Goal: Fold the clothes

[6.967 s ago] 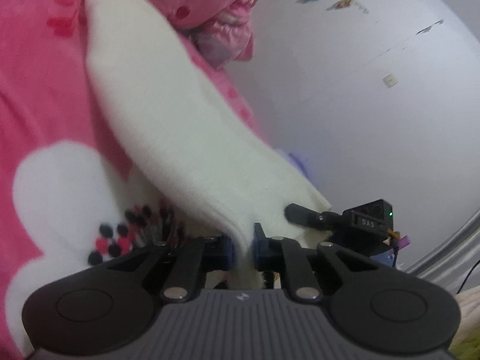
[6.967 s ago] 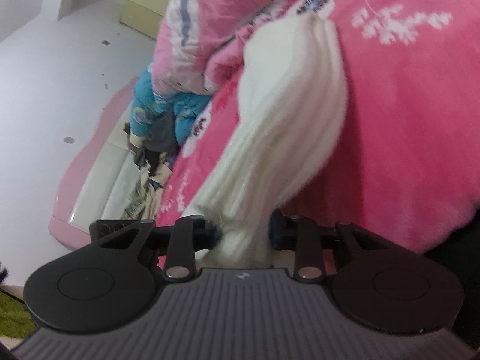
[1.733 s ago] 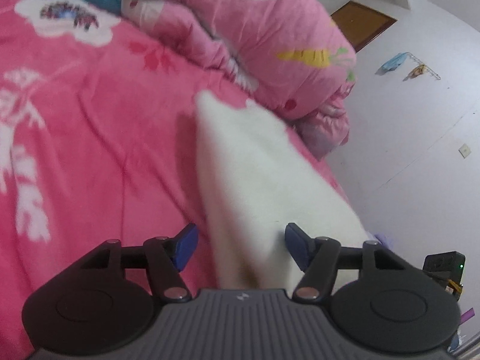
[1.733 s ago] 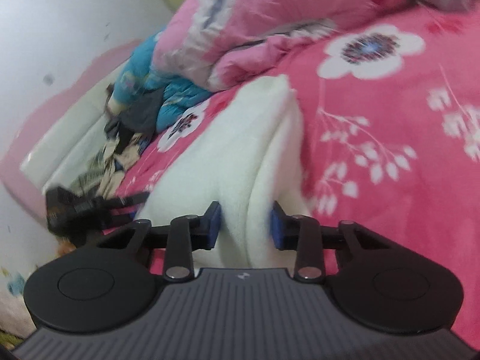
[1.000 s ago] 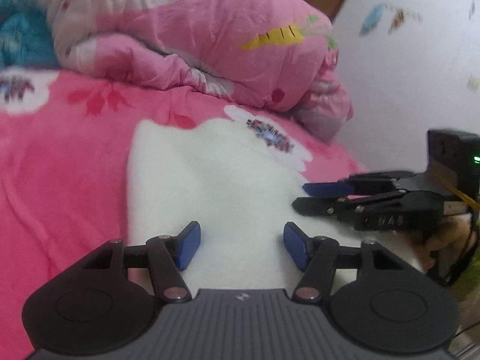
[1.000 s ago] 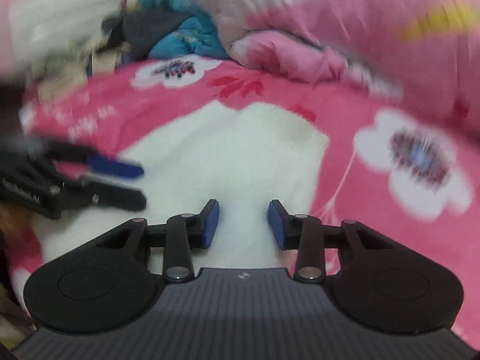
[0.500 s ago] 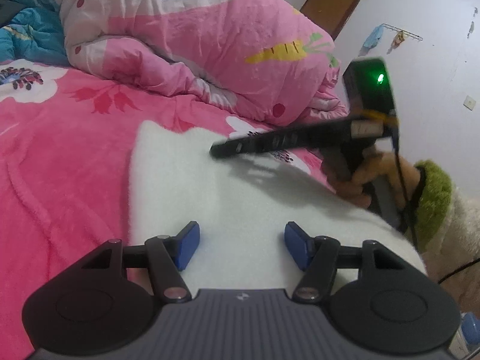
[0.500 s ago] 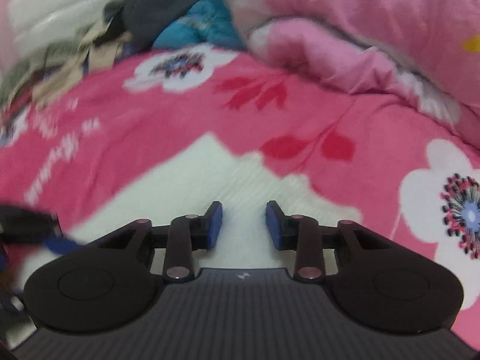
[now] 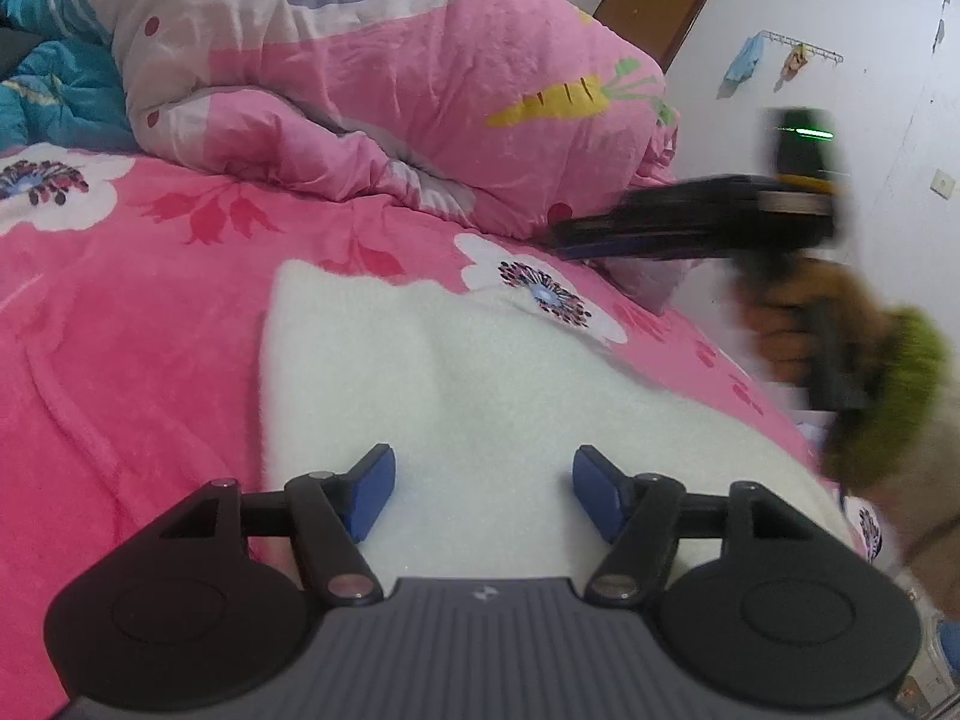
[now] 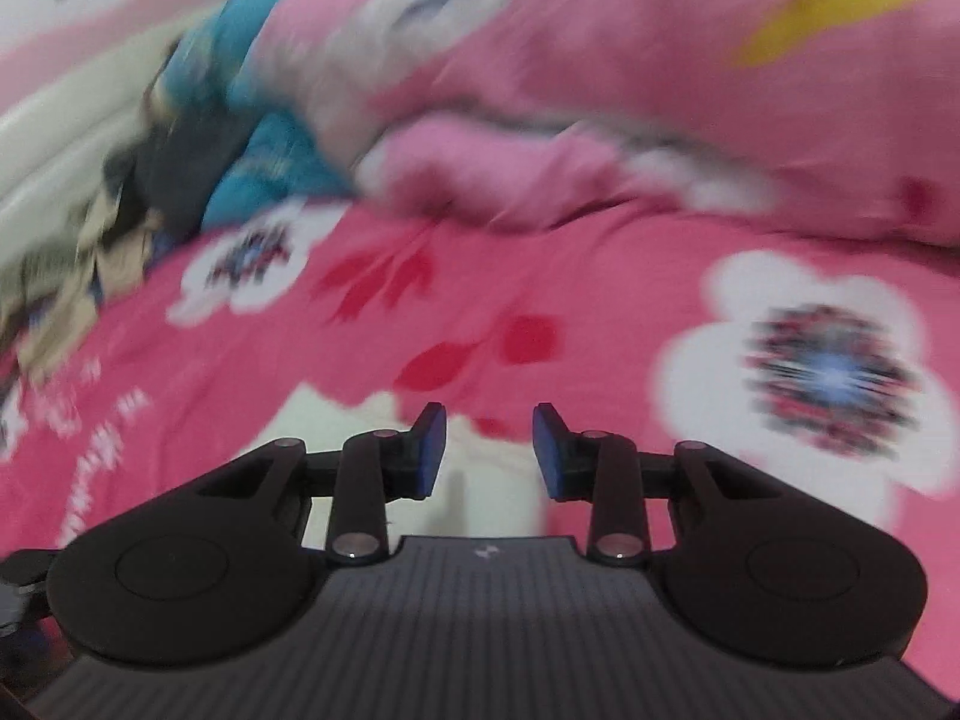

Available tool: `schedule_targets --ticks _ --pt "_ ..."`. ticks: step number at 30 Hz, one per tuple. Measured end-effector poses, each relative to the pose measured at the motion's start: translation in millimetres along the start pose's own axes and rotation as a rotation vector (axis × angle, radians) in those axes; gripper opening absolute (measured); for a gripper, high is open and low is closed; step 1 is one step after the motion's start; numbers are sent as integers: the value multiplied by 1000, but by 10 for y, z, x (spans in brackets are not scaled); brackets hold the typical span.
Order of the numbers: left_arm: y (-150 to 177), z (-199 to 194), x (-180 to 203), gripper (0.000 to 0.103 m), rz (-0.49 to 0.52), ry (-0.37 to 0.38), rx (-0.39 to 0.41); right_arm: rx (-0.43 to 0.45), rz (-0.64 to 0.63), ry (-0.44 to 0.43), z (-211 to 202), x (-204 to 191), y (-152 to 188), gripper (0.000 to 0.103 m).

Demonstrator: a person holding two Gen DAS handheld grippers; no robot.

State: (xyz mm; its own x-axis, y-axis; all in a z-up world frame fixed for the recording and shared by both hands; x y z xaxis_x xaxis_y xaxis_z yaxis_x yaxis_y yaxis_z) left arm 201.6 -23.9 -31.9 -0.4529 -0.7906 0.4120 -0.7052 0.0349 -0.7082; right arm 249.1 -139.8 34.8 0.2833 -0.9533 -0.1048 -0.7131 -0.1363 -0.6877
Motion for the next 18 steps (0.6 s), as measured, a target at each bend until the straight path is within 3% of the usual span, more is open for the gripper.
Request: schedule_targets --ticks 2,7,9,12,15,18 --pt "-29 -22 63 69 19 3 1 31 -2 42 -423 22 124 31" --pt "-23 28 254 69 87 -10 -12 24 -135 27 -1012 -471 801 30" --pt "7 102 264 72 95 -33 -35 1 -193 4 -1004 -677 1082 29" --pt "47 199 205 74 64 -17 -67 -54 -236 49 -785 -739 1441 26" --pt "24 134 204 73 60 -26 -67 -22 -189 50 -728 -641 1478 26" --pt "11 -23 242 72 73 -39 -56 8 -153 34 -947 -666 1405 22"
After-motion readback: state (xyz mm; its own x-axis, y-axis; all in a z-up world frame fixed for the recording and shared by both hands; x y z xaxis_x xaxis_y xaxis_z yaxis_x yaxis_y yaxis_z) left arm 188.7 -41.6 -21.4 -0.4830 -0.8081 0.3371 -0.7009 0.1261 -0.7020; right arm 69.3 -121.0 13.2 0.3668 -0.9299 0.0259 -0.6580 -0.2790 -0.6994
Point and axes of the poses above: each gripper's, at about its wrist camera, not at the fingertips, and z roughly the way its jaws point, x to its right, y to its underside, the point moved 7 cm from there along z, roughly the way its jaws point, and after that the axes turned 6 degrees about -x, right-handed, at the moved point
